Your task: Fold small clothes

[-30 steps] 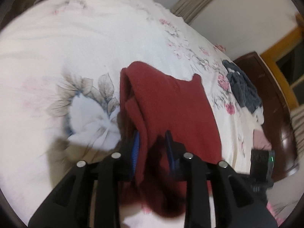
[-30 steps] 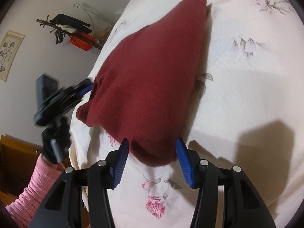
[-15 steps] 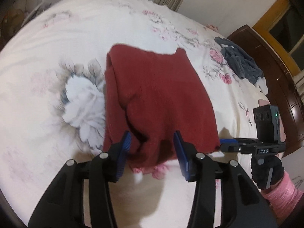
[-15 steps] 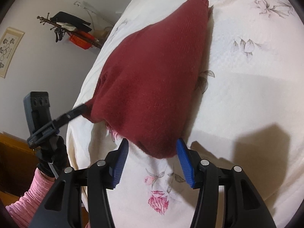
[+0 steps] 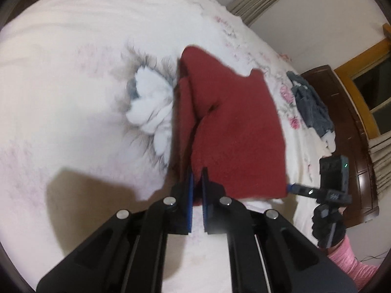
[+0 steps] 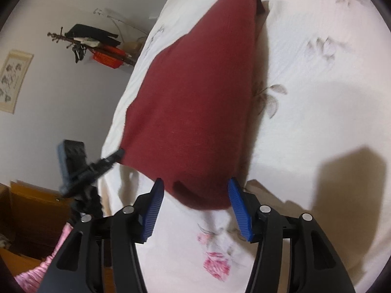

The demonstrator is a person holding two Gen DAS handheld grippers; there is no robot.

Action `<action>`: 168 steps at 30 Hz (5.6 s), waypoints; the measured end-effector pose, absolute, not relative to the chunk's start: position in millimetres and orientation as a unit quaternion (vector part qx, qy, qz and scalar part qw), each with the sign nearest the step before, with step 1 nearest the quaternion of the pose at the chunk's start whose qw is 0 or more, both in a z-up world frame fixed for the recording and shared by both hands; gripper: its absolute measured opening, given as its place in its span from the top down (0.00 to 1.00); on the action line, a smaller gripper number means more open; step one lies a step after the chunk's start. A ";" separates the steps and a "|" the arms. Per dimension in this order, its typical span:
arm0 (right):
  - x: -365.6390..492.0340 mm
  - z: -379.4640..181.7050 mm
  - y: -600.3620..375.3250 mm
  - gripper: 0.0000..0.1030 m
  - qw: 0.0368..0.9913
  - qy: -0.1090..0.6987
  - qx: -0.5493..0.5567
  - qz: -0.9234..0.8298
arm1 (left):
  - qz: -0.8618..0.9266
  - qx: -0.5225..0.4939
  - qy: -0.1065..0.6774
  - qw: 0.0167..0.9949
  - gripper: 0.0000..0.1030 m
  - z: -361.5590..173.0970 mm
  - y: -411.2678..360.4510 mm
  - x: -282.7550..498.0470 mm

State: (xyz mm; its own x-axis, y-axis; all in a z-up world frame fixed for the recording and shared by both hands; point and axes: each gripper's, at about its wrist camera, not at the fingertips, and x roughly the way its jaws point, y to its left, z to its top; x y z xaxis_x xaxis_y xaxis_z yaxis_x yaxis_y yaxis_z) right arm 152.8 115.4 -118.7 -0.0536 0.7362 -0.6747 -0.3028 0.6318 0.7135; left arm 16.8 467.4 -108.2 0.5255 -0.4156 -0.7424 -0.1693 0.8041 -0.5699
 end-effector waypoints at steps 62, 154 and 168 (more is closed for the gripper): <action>228.5 -119.4 123.8 0.57 0.689 0.583 0.195 0.384 | -0.201 -0.342 0.528 0.751 0.63 -149.0 419.8 183.3; -6.9 -124.3 -50.6 0.55 0.745 0.603 0.188 0.215 | -0.085 -0.135 0.512 0.844 0.39 -119.4 163.9 -56.2; -66.7 -40.5 -33.0 0.17 0.840 0.524 0.050 0.135 | -0.041 -0.117 0.494 0.861 0.21 -46.0 150.2 -110.5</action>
